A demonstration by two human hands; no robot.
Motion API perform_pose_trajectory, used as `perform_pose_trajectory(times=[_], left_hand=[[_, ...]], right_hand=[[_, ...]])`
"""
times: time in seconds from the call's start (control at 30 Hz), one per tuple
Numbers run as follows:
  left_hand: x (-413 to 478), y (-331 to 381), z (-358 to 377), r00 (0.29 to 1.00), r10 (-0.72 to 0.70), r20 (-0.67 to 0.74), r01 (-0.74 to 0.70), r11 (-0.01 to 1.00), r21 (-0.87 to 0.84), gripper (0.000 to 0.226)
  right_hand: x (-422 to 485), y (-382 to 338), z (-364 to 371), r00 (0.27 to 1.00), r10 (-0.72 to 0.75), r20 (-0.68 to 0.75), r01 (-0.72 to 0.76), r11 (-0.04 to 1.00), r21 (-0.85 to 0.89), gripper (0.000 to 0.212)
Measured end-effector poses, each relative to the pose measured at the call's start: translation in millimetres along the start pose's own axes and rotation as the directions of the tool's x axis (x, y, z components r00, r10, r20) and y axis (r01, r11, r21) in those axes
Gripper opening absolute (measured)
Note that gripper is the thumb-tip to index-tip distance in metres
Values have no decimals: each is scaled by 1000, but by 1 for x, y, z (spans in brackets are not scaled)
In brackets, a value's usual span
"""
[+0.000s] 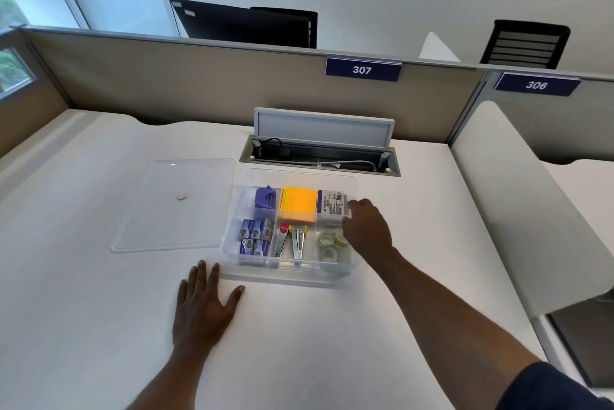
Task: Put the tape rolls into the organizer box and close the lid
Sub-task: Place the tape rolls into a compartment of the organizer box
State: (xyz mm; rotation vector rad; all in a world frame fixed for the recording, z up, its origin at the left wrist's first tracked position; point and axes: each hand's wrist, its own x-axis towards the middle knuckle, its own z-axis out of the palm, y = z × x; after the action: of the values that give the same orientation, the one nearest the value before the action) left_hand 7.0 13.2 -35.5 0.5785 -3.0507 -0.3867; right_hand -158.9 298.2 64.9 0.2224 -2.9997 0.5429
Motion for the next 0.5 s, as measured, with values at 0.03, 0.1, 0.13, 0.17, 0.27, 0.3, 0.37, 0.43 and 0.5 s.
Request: perform_pose_trajectory(times=[0.03, 0.1, 0.13, 0.17, 0.27, 0.3, 0.37, 0.43, 0.5], left_hand=[[0, 0, 0, 1000, -1, 2, 1, 1000, 3, 90], [0, -1, 1, 1000, 0, 4, 0, 1000, 8, 90], [0, -2, 1, 1000, 0, 3, 0, 1000, 10, 91], [0, -2, 0, 1000, 1, 1, -1, 1000, 11, 92], [-1, 0, 0, 1000, 9, -12, -9, 1000, 10, 93], [-1, 0, 0, 1000, 8, -12, -8, 1000, 10, 94], [-2, 1, -1, 1000, 5, -9, -5, 1000, 11, 93], [-2, 2, 0, 1000, 5, -10, -5, 1000, 6, 93], [-2, 2, 0, 1000, 4, -12, -4, 1000, 6, 92]], right_hand=[[-2, 5, -3, 995, 78, -70, -78, 997, 1, 32], [-10, 18, -9, 964, 221, -149, -222, 975, 8, 29], [-15, 27, -12, 949, 277, -151, -281, 960, -3, 28], [-20, 37, -13, 933, 341, -117, -346, 938, -24, 27], [-34, 65, -23, 804, 559, 200, -527, 827, -194, 38], [-39, 70, -25, 734, 610, 298, -539, 791, -290, 44], [-51, 79, -26, 650, 619, 440, -476, 783, -400, 51], [-62, 84, -20, 627, 564, 538, -417, 826, -380, 52], [-68, 82, -16, 585, 576, 571, -431, 817, -383, 51]])
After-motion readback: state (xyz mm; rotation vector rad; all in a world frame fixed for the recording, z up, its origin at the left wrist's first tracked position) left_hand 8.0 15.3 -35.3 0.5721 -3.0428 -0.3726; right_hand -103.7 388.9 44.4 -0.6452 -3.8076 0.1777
